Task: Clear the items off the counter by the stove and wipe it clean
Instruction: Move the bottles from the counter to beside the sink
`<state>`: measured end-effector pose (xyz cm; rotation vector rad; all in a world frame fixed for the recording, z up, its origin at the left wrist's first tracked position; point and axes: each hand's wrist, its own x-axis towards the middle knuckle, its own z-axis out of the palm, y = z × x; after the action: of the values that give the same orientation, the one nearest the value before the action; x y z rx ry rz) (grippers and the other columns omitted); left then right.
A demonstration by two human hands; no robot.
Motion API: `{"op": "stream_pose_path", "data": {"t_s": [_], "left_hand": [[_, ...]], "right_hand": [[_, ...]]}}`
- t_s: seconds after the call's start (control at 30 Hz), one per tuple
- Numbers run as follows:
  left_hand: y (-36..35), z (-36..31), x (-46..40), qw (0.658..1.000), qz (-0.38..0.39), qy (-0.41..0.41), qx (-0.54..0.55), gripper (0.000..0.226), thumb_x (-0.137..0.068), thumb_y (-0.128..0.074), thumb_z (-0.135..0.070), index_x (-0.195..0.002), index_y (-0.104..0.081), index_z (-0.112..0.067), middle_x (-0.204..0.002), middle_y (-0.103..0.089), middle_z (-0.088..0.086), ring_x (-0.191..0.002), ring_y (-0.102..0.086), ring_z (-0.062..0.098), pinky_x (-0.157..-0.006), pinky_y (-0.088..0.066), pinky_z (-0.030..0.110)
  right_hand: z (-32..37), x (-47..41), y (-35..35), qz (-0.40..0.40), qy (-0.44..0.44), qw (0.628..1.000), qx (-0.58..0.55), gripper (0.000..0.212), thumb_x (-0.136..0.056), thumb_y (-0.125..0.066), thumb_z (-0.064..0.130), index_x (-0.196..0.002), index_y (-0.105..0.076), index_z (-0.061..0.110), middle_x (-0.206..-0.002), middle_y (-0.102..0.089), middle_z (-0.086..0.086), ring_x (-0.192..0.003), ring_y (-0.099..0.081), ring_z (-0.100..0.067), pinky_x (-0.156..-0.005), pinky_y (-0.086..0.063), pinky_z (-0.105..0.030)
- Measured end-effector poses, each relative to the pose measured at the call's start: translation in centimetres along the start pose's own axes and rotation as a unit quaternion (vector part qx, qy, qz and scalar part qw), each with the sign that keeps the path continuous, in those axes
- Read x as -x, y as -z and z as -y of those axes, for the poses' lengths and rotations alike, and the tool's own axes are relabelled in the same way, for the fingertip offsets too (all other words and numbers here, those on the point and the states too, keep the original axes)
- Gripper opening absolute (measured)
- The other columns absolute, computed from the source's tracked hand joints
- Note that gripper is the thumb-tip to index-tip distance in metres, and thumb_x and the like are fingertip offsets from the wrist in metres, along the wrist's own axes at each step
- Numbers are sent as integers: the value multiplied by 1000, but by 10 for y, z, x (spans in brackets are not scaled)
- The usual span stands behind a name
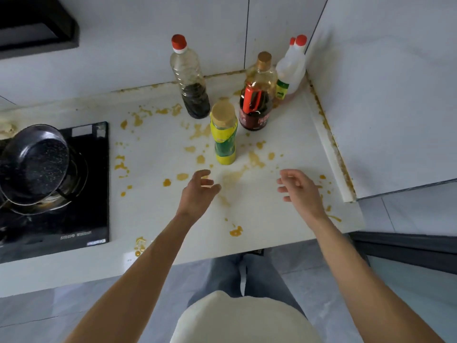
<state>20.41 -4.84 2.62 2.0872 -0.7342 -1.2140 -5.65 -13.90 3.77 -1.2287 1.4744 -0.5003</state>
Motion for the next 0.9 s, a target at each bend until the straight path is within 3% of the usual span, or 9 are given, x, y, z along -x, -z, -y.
{"op": "stream_pose_path", "data": {"t_s": [0.17,0.27,0.37,0.47,0.57,0.63,0.73,0.83,0.9], "left_hand": [[-15,-31,-30,998,-42,-45,16,91,-85,-83,-47,-159,-33,-29,-138,-53,-7,-122,-60,17,-100,-57,43],[-24,-45,-50,993,-80,-82,13,101,-80,-87,-48,-161,-30,-29,-150,-53,-5,-131,-54,14,-105,-53,39],[-34,-54,-66,983,-111,-139,39,96,-75,-89,-44,-155,-36,-35,-146,-59,-12,-127,-56,8,-101,-50,30],[-44,-57,-77,975,-132,-166,67,90,-69,-87,-52,-146,-41,-42,-131,-65,-21,-116,-63,7,-95,-53,27],[-51,-53,-86,966,-156,-179,98,83,-66,-87,-55,-138,-46,-48,-114,-66,-35,-106,-64,-9,-82,-51,9],[-55,-50,-91,961,-172,-186,113,80,-66,-87,-51,-136,-50,-44,-112,-67,-36,-103,-64,-14,-77,-50,2],[-63,-48,-95,953,-199,-194,117,75,-68,-87,-48,-134,-52,-42,-111,-69,-29,-101,-66,-10,-76,-48,1],[-68,-48,-99,950,-210,-198,115,66,-70,-87,-45,-126,-53,-49,-108,-68,-35,-99,-67,-9,-76,-47,1],[-68,-48,-103,951,-216,-191,110,63,-71,-86,-43,-126,-56,-44,-104,-68,-38,-95,-68,-9,-74,-48,1]], "right_hand": [[51,-63,-15,-41,71,996,-19,44,-98,-63,43,-137,-55,26,-130,-66,5,-109,-67,-10,-83,-59,-29],[77,-101,-25,-48,103,993,-22,62,-92,-68,50,-145,-46,25,-143,-56,8,-121,-60,-11,-87,-50,-22],[97,-134,-34,-54,164,985,-29,65,-88,-75,44,-145,-48,26,-138,-56,16,-124,-54,-6,-101,-42,-22],[104,-162,-44,-40,203,977,-41,71,-82,-79,40,-144,-50,25,-135,-63,13,-125,-59,-6,-106,-44,-24],[104,-183,-56,-48,192,979,-46,75,-71,-82,46,-137,-51,30,-125,-67,13,-116,-64,-5,-96,-48,-21],[104,-195,-61,-57,186,980,-34,72,-68,-84,51,-131,-53,34,-119,-68,17,-110,-64,1,-88,-47,-16],[103,-209,-66,-76,191,978,-18,69,-66,-86,58,-125,-56,37,-110,-67,23,-103,-62,7,-82,-45,-11],[99,-218,-71,-92,189,977,-18,65,-64,-89,52,-119,-55,44,-108,-68,23,-100,-63,7,-83,-44,-8],[97,-221,-73,-98,184,978,-13,58,-63,-89,51,-109,-55,51,-102,-67,29,-96,-61,14,-81,-44,-7]]}}
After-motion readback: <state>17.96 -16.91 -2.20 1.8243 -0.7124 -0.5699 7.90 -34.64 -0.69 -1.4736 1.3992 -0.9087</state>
